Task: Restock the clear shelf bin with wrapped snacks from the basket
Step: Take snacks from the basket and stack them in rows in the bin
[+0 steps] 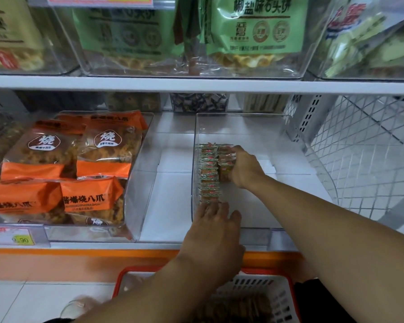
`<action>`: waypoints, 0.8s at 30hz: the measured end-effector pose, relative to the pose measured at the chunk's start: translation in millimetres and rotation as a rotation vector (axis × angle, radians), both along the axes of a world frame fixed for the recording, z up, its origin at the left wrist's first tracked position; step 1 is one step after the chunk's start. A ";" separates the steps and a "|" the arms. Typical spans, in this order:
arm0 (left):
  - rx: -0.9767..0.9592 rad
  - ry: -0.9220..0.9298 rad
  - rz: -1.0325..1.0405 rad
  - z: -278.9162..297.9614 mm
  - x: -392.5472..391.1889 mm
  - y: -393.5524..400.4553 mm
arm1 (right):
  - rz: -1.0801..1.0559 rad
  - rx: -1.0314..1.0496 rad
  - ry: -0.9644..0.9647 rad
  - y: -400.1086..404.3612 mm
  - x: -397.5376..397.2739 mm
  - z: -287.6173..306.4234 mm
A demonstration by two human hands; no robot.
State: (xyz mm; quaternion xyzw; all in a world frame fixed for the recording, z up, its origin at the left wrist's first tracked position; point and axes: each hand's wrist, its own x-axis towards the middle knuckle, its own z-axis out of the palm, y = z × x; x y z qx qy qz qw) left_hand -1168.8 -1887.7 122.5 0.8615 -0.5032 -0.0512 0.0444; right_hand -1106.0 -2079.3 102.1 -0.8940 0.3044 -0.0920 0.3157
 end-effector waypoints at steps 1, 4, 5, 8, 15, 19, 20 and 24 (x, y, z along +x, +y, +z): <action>0.001 -0.004 -0.004 0.7 -0.2 0.4 | 0.005 -0.004 0.006 0.9 0.2 -0.1; 0.007 0.009 -0.008 1.7 0.0 0.9 | 0.044 -0.002 0.034 -0.7 -0.3 0.6; -0.005 0.014 -0.004 1.9 0.4 1.2 | 0.055 0.009 0.029 -2.3 -0.7 1.9; -0.063 0.041 0.009 1.1 1.8 3.2 | 0.078 0.043 -0.002 -8.9 -5.1 9.1; -0.146 -0.016 -0.066 12.4 -2.5 24.3 | 0.108 -0.225 -0.249 5.0 -46.7 48.6; -0.443 -0.191 -0.077 20.7 -16.5 48.7 | 0.209 -0.290 -0.754 54.4 -95.5 59.9; -0.465 -0.200 -0.081 17.4 -19.9 56.7 | 0.275 -0.300 -0.822 69.1 -108.5 53.2; -0.176 0.073 -0.034 -25.6 -27.6 92.8 | 0.603 -0.357 -0.695 115.9 -155.7 -19.8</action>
